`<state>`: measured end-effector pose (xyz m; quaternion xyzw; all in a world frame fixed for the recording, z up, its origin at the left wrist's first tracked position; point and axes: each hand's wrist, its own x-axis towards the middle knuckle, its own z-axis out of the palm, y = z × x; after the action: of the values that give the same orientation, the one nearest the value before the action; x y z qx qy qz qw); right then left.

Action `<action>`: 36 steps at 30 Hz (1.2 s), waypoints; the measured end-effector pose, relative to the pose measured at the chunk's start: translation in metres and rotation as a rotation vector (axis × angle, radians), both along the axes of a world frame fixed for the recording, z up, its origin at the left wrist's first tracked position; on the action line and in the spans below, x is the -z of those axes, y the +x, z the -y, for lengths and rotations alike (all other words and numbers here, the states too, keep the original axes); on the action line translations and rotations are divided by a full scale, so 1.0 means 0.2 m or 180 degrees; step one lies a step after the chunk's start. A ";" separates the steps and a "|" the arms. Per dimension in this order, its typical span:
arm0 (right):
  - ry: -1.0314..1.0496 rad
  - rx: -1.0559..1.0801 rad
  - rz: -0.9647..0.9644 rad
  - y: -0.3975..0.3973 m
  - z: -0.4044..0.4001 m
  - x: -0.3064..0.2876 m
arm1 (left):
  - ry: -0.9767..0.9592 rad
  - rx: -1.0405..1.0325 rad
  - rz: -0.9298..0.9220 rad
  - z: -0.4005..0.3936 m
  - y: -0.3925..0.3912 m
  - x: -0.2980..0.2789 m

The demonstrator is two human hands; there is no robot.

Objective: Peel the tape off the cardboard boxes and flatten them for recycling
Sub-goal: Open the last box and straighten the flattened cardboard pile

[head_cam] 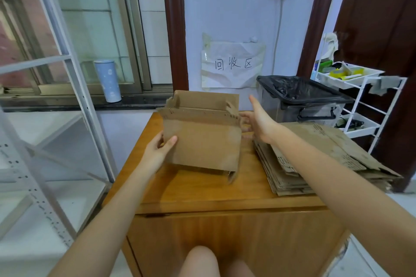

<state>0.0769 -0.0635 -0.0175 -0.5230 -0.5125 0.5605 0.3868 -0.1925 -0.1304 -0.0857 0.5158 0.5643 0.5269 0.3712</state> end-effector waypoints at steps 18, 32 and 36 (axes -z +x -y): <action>0.0496 0.0131 0.1088 0.02 0.04 0.07 | -0.0840 -0.0085 0.0377 0.03 -0.15 -0.19; 0.0323 0.0422 0.2918 -0.18 0.04 0.58 | -0.1355 -0.0682 -0.0744 -0.05 -0.20 0.25; 0.0574 0.0208 0.3958 -0.22 0.05 0.58 | -0.1271 -0.0969 -0.2447 -0.07 -0.22 0.27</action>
<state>0.0331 -0.0727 -0.1337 -0.7319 -0.6706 0.0941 0.0759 -0.2365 -0.1167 -0.1406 0.5035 0.8209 0.2268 0.1454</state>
